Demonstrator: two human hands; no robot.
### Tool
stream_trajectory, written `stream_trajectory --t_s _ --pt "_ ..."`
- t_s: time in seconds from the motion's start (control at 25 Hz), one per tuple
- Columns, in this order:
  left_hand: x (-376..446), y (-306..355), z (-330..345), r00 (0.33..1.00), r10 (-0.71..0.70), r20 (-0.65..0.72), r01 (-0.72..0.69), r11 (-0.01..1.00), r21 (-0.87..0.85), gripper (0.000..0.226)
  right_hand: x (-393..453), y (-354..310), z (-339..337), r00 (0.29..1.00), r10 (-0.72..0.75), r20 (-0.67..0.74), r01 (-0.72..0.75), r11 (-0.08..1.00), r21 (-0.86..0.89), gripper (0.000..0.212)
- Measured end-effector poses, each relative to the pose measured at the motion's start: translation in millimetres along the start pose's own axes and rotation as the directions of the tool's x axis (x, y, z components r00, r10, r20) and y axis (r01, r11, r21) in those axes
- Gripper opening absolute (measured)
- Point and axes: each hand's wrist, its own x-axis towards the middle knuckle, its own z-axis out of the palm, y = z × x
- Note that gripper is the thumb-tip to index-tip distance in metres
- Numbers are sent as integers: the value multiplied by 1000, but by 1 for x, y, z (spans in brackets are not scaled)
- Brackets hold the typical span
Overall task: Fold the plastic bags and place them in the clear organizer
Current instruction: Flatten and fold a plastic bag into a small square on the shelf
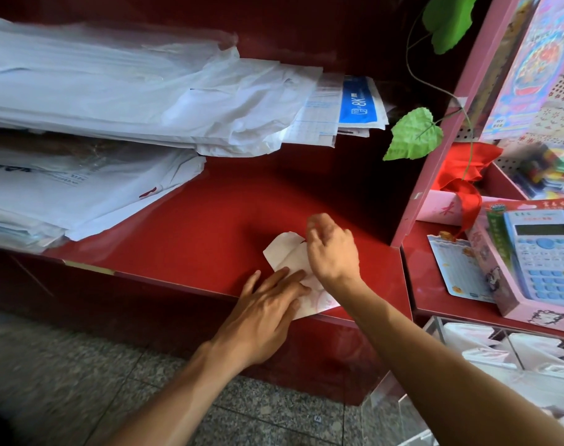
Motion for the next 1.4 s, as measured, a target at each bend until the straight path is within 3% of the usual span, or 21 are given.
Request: stream_trajectory --t_s 0.08,0.16,0.24,0.36,0.48,0.56,0.76,0.96,1.12,1.4 --pt "0 -1 2 1000 -2 2 2 1000 -3 39 -3 -1 -4 996 34 -77 -37 999 -27 34" --pt "0 -2 2 1000 1 -2 -1 1000 -1 40 -2 -5 -3 965 210 155 -241 946 218 41" --pt "1 -1 1 1000 2 -5 -2 1000 -5 43 -1 -13 -3 852 305 425 -475 792 385 42" --pt "1 0 0 1000 14 -13 -14 1000 -24 48 -3 -20 -4 763 334 554 -611 652 449 35" --pt "0 -2 0 1000 16 -3 -16 999 -28 44 -3 -17 -7 862 271 429 -466 756 460 18" --pt "0 -2 -1 1000 15 -7 -15 1000 -22 37 -5 -8 -11 913 223 341 -360 834 418 20" --pt "1 1 -3 992 77 -100 -73 997 39 35 -15 12 -19 959 129 252 -161 981 109 25" --pt "3 5 -8 998 43 -43 -41 998 53 25 -10 22 -13 953 28 300 4 994 -106 48" --pt "5 6 -14 996 -40 73 39 999 17 23 -9 29 -11 949 9 315 74 965 -250 30" --pt "17 -2 -26 984 -43 173 44 999 -3 16 -14 33 -21 939 -42 342 193 886 -421 40"
